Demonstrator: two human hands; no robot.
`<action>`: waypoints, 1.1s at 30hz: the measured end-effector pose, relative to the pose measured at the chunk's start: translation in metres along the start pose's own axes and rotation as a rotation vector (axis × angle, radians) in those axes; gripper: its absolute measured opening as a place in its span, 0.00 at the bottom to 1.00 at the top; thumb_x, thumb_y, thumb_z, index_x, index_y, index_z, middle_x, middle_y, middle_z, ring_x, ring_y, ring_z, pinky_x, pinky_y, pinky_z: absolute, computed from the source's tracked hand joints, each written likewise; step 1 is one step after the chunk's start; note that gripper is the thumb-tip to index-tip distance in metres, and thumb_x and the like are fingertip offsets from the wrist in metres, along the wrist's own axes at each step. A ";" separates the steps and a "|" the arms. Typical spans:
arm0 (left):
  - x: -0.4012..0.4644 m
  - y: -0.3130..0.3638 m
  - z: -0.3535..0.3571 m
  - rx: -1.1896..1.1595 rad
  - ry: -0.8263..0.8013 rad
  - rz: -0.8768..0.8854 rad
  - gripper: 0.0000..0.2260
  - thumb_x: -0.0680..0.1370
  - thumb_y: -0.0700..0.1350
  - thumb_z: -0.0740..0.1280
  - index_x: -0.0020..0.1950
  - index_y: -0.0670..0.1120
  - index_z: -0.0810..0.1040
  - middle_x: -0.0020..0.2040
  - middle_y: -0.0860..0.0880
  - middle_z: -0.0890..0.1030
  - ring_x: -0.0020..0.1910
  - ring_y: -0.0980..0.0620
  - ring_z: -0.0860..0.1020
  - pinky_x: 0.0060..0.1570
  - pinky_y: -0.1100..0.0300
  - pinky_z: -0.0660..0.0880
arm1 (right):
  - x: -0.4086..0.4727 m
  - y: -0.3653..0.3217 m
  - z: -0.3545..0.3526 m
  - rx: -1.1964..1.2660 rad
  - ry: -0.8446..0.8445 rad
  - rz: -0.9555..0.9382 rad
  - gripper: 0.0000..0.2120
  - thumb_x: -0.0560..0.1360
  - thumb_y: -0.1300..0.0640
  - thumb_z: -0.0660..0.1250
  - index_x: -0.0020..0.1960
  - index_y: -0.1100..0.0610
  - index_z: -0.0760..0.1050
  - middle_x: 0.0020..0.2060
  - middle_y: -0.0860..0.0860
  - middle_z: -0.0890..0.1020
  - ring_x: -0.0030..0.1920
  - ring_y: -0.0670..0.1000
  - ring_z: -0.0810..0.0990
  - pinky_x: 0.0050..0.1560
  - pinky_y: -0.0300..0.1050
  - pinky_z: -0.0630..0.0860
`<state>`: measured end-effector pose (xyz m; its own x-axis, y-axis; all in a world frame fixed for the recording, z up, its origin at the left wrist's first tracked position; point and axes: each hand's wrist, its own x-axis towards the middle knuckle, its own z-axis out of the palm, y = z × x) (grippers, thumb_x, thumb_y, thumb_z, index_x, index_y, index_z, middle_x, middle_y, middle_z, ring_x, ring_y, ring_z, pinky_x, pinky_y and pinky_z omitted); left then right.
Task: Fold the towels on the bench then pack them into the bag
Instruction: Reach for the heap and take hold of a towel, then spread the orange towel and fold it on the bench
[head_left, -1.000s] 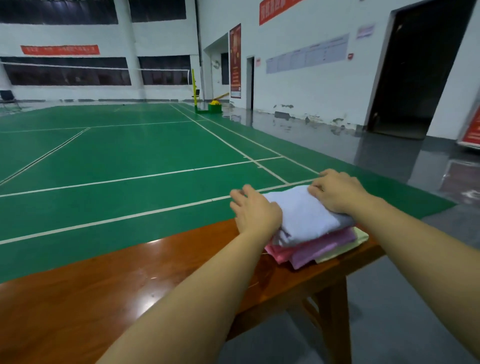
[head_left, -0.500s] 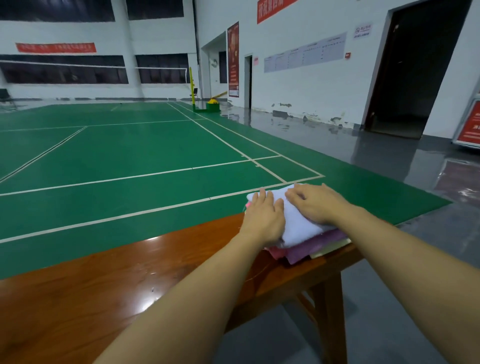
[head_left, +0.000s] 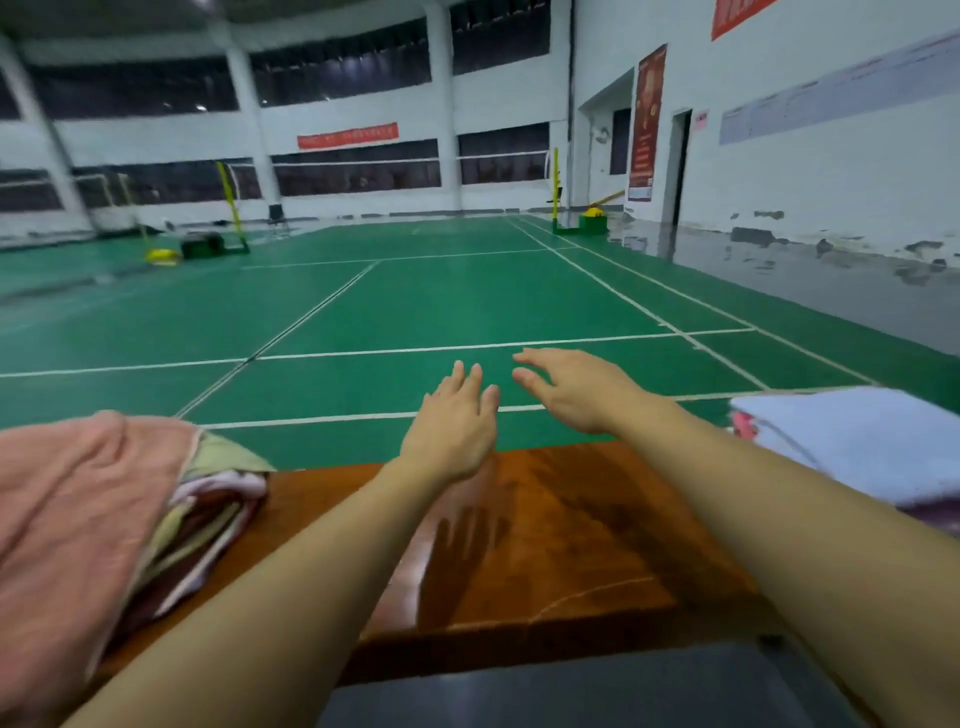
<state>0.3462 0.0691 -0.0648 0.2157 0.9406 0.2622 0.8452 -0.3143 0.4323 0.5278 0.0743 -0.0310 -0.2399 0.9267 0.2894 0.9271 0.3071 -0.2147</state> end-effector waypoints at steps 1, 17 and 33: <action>-0.010 -0.023 -0.015 0.013 0.014 -0.038 0.26 0.87 0.53 0.49 0.83 0.43 0.54 0.83 0.43 0.51 0.82 0.48 0.50 0.79 0.46 0.49 | 0.011 -0.023 0.011 0.034 -0.012 -0.035 0.24 0.84 0.40 0.54 0.76 0.49 0.68 0.76 0.48 0.70 0.75 0.51 0.68 0.74 0.50 0.65; -0.158 -0.255 -0.196 0.216 0.418 -0.541 0.15 0.77 0.54 0.69 0.60 0.47 0.78 0.58 0.44 0.75 0.58 0.42 0.75 0.62 0.49 0.72 | 0.087 -0.317 0.134 0.621 -0.263 -0.071 0.22 0.82 0.45 0.63 0.55 0.65 0.82 0.53 0.59 0.85 0.52 0.58 0.83 0.50 0.46 0.77; -0.133 -0.239 -0.189 0.149 0.445 -0.351 0.14 0.79 0.58 0.65 0.57 0.50 0.78 0.53 0.49 0.77 0.54 0.48 0.76 0.58 0.49 0.76 | 0.098 -0.330 0.110 1.752 -0.107 0.183 0.09 0.80 0.69 0.66 0.55 0.59 0.81 0.38 0.54 0.81 0.30 0.47 0.78 0.30 0.40 0.78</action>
<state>0.0230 -0.0056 -0.0399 -0.2883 0.8306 0.4765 0.8954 0.0576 0.4414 0.1667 0.0876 -0.0343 -0.2604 0.9594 0.1081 -0.4113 -0.0089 -0.9115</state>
